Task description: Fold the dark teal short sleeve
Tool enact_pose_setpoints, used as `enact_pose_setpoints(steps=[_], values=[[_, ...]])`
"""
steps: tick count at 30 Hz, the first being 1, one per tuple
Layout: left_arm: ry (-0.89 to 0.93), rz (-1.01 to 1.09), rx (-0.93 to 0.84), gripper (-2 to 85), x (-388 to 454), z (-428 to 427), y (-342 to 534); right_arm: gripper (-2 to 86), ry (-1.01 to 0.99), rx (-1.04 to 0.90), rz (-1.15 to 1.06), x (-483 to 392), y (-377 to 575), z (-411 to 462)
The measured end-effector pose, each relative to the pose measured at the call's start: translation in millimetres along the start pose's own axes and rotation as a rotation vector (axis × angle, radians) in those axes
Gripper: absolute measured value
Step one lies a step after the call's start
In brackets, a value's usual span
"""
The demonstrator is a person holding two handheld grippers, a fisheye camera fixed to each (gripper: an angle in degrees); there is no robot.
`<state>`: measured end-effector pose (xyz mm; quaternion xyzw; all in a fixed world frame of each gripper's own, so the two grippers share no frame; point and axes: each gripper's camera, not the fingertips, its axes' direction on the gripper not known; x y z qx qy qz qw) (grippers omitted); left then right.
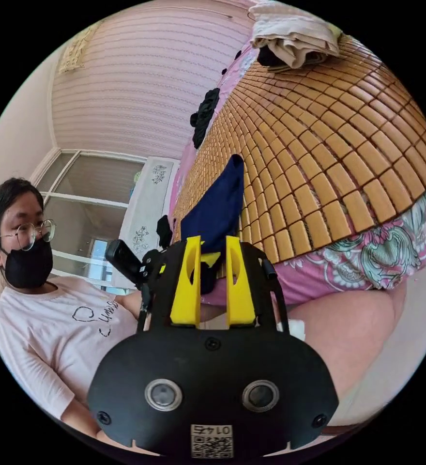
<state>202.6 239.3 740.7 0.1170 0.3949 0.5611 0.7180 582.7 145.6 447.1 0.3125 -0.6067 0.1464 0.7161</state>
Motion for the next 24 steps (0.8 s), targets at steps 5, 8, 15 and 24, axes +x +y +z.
enact_pose_setpoints(steps=[5,8,15,24], values=[[0.138,0.043,0.039,0.4,17,-41,25,12.5,-0.028,0.024,0.042,9,-20,14],[0.205,0.047,0.056,0.0,23,-67,42,7.4,-0.012,0.074,0.045,9,-27,16],[0.194,-0.007,0.203,-0.1,13,-102,46,1.2,-0.062,0.231,0.001,1,-18,-34],[0.257,-0.25,0.469,0.5,-20,-140,40,1.3,0.095,0.216,-0.242,-79,-30,-41]])
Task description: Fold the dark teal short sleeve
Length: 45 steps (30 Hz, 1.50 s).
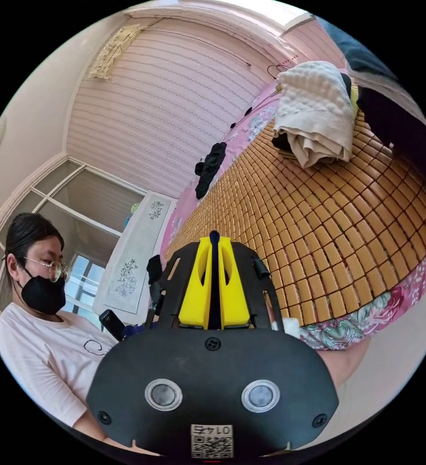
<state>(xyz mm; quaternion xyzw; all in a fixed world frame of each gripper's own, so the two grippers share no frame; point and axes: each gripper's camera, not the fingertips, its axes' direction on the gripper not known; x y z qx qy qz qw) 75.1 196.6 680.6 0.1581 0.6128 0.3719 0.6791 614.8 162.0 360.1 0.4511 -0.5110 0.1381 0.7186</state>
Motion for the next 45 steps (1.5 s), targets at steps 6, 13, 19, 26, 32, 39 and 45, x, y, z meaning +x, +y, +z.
enact_pose_setpoints(steps=[6,13,19,26,32,39,45], values=[[-0.224,-0.272,0.008,4.8,-47,-59,22,3.9,0.055,-0.203,-0.127,-59,-6,154],[-0.513,-0.574,-0.123,7.9,-93,-116,67,7.5,0.28,-0.384,-0.313,-73,16,253],[-0.472,-0.655,-0.086,10.3,-96,-125,65,12.9,0.374,-0.522,-0.468,-73,32,305],[-0.507,-0.536,-0.132,8.7,-75,-109,43,10.7,0.321,-0.547,-0.577,-101,76,310],[-0.55,-0.403,-0.309,6.8,-76,-75,39,8.2,0.255,-0.881,-0.593,-101,174,290],[-0.58,-0.401,-0.309,2.4,-74,-82,41,7.5,0.319,-1.083,-0.676,-96,240,312],[-0.607,-0.385,-0.319,1.0,-65,-84,40,7.5,0.379,-1.047,-0.768,-100,240,328]])
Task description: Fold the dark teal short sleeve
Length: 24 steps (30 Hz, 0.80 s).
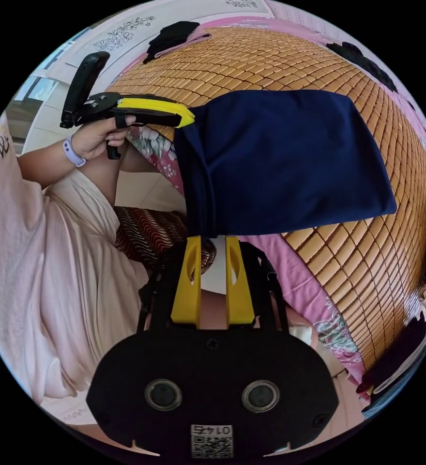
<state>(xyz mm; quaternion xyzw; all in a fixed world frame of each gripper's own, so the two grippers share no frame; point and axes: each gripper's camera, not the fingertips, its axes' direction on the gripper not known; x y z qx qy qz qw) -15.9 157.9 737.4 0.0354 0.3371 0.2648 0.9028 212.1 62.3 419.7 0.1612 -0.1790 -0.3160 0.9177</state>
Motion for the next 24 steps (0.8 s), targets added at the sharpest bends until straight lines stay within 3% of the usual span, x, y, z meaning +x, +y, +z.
enact_pose_setpoints(steps=[10,13,17,20,24], values=[[0.052,-0.058,0.004,-0.6,-10,-10,6,0.2,-0.097,-0.099,0.03,5,-22,7],[0.046,-0.065,0.007,-0.8,-9,-13,8,0.0,-0.164,-0.175,0.261,18,-23,7],[0.028,-0.073,0.013,-0.9,-6,-17,11,-0.1,-0.443,-0.043,0.566,33,-3,7],[0.034,-0.081,0.021,-1.0,-7,-20,14,-0.2,-0.562,-0.137,0.537,25,0,22],[0.074,-0.1,0.014,-0.9,-13,-25,17,-0.2,-0.529,-0.141,0.427,9,-4,15]])
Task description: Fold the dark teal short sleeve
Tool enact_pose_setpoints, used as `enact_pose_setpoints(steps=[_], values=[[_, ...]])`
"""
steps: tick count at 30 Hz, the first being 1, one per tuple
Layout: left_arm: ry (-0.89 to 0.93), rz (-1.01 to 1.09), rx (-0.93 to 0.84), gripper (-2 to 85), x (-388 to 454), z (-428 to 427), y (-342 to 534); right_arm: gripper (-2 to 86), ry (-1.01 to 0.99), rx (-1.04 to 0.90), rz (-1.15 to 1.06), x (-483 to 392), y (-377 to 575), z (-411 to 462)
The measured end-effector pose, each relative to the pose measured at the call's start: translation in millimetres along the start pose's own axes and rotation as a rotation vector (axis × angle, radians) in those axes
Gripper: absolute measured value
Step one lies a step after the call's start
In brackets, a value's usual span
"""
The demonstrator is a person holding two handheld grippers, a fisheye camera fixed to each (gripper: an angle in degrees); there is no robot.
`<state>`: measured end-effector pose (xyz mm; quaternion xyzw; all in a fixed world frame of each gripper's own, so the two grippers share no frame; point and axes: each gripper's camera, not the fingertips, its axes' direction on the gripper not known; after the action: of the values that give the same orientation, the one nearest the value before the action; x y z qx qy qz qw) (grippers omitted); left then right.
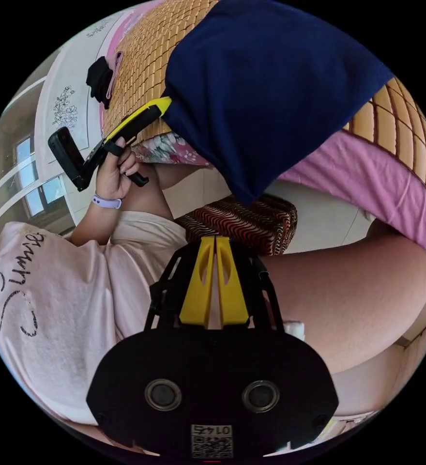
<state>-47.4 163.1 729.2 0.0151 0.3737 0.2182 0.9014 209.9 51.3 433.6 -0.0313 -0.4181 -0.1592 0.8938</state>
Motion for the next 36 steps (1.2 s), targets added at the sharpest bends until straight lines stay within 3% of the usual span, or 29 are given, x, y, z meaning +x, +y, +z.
enact_pose_setpoints(steps=[4,9,16,22,29,36], values=[[0.012,-0.017,-0.01,-0.8,-8,-11,7,0.0,0.127,0.111,-0.096,-12,1,-27],[-0.012,-0.022,-0.026,0.5,-8,-27,17,2.5,0.365,0.398,-0.233,-22,5,-88],[-0.048,-0.009,-0.01,11.1,-5,-35,23,11.9,0.587,0.593,-0.287,-18,-24,-129],[-0.07,-0.023,-0.014,8.7,6,-19,32,13.8,0.572,0.604,-0.272,-16,-55,-135],[-0.002,0.004,-0.025,3.3,9,-22,46,3.8,0.402,0.49,-0.347,-21,-41,-134],[0.053,0.175,0.087,0.5,44,-78,70,0.9,0.224,0.802,-0.408,-41,82,-168]])
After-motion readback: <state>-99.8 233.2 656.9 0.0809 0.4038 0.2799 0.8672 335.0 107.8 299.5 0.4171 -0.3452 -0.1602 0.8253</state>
